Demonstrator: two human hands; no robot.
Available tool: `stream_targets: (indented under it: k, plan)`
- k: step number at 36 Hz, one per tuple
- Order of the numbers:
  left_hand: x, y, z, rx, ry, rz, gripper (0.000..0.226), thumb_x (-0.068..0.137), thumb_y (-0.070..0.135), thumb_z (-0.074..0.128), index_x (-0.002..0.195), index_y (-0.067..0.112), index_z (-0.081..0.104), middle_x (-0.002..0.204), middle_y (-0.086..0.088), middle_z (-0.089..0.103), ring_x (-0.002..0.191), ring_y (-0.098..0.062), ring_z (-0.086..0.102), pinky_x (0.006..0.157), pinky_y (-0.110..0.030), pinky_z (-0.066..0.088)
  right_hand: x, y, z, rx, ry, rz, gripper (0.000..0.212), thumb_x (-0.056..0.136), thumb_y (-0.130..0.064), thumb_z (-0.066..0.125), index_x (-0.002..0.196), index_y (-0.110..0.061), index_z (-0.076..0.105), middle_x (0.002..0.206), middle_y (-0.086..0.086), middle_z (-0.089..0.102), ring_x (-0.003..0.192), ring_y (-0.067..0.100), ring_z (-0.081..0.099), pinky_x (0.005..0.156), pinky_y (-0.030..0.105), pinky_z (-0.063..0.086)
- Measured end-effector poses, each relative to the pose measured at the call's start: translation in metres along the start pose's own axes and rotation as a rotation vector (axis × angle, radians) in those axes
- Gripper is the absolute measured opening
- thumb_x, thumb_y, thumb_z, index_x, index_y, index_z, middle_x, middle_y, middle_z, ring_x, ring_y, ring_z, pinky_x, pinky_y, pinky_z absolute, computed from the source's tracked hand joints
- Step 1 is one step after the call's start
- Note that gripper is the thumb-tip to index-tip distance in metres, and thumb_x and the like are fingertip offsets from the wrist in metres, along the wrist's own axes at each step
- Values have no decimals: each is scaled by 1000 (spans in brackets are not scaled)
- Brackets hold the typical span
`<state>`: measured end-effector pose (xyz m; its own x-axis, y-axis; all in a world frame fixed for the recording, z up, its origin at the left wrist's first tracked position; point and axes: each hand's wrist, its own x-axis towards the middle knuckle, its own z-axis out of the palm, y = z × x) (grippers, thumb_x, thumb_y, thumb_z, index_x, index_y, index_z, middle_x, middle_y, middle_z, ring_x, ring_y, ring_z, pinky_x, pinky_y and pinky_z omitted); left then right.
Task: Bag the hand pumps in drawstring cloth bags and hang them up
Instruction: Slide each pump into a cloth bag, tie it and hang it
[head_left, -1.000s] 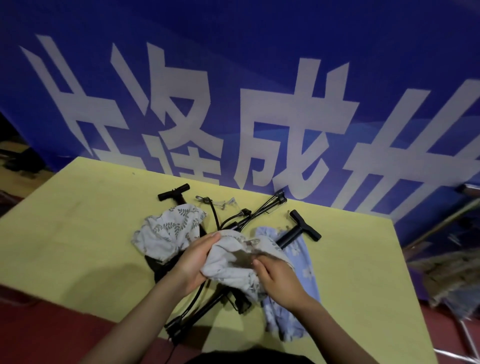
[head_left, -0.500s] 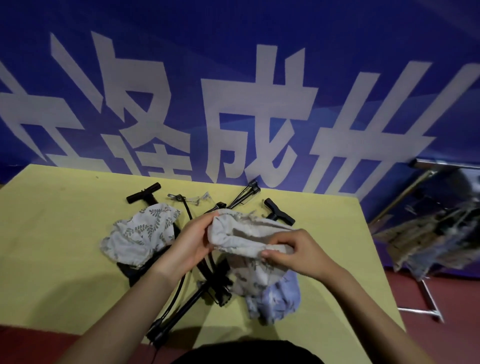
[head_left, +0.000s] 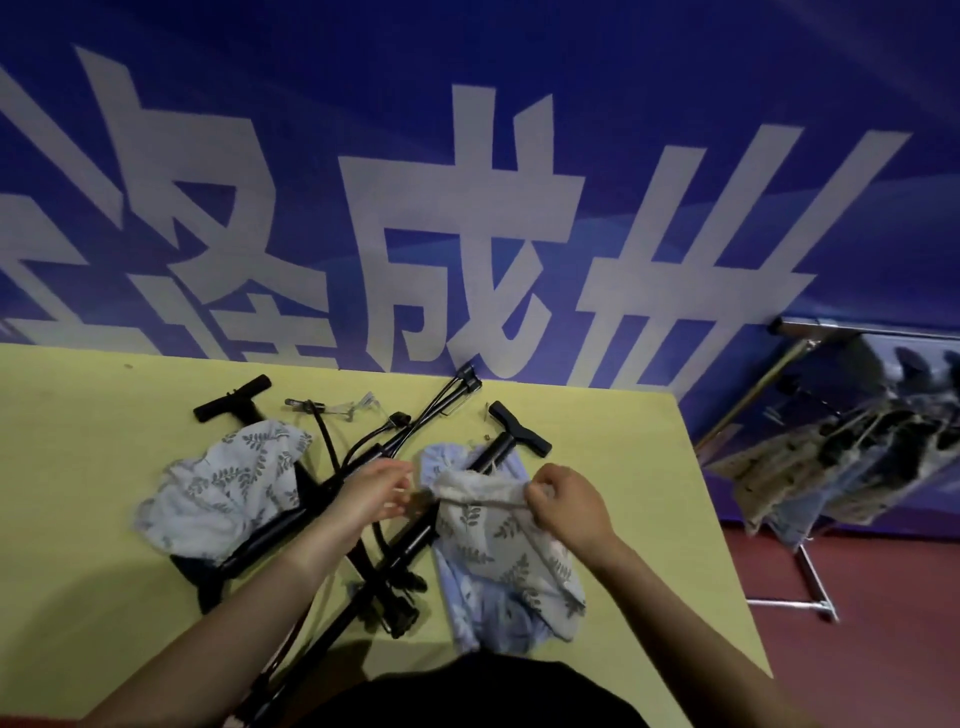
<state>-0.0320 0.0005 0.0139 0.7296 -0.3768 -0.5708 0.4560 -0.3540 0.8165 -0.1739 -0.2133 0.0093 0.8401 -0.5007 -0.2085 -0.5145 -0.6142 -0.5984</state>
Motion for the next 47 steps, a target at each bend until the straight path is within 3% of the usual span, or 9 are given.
stream_targets:
  k: [5, 9, 13, 21, 24, 29, 40, 43, 47]
  plan:
    - [11, -14, -43, 79, 291, 139, 18, 100, 16, 45, 107, 15, 61, 100, -3, 61, 93, -20, 59, 83, -34, 50, 12, -8, 42, -259, -10, -101, 36, 90, -30, 51, 123, -16, 53, 119, 7, 50, 116, 26, 39, 91, 33, 37]
    - [19, -26, -82, 168, 503, 133, 16, 99, 20, 47, 95, 16, 62, 99, -9, 63, 90, -26, 58, 85, -37, 46, 20, -44, 73, -102, -131, -222, 36, 85, -37, 47, 112, -16, 61, 109, 6, 58, 106, 22, 49, 83, 33, 43]
    - [48, -44, -122, 353, 480, -71, 39, 94, 43, 51, 98, 7, 65, 107, -14, 66, 100, -30, 60, 90, -38, 48, 19, -81, 107, -16, -309, -203, 45, 87, -40, 47, 118, -11, 61, 95, 6, 61, 89, 21, 56, 79, 31, 50]
    - [61, -36, -134, 474, 520, -24, 44, 92, 46, 54, 108, 5, 57, 107, -13, 60, 106, -35, 58, 84, -32, 43, 25, -118, 169, 103, -672, 52, 52, 98, -52, 36, 106, -8, 62, 116, 15, 63, 101, 26, 58, 85, 30, 43]
    - [82, -50, -146, 534, 494, -65, 63, 88, 61, 44, 117, 6, 57, 109, -13, 65, 100, -34, 60, 88, -43, 49, 24, -118, 183, 194, -780, 123, 58, 101, -50, 28, 81, -8, 63, 81, 14, 67, 71, 20, 65, 82, 30, 49]
    - [87, -55, -140, 683, 427, -73, 45, 97, 52, 43, 89, 10, 59, 70, -2, 59, 66, -20, 57, 60, -30, 39, 28, -117, 195, 355, -708, 247, 41, 104, -40, 33, 87, -8, 52, 59, 5, 50, 34, 8, 44, 42, 20, 37]
    - [97, -72, -190, 438, 729, 178, 47, 101, 26, 41, 59, 8, 40, 55, -11, 42, 56, -26, 41, 52, -35, 24, 42, -119, 193, 510, -610, 164, 30, 101, -40, 40, 84, -16, 49, 61, -3, 42, 44, 9, 38, 45, 23, 34]
    - [92, -66, -200, 530, 663, 129, 47, 103, 30, 38, 61, 9, 41, 58, -8, 44, 63, -28, 47, 57, -34, 28, 42, -123, 180, 555, -624, 111, 29, 101, -38, 40, 86, -15, 49, 61, -4, 39, 45, 7, 35, 45, 22, 33]
    - [90, -63, -204, 686, 292, -67, 39, 103, 28, 36, 75, 5, 50, 76, -12, 52, 80, -29, 56, 69, -33, 35, 37, -134, 155, 606, -592, 4, 27, 103, -33, 39, 87, -14, 49, 61, -4, 38, 45, 7, 33, 44, 20, 30]
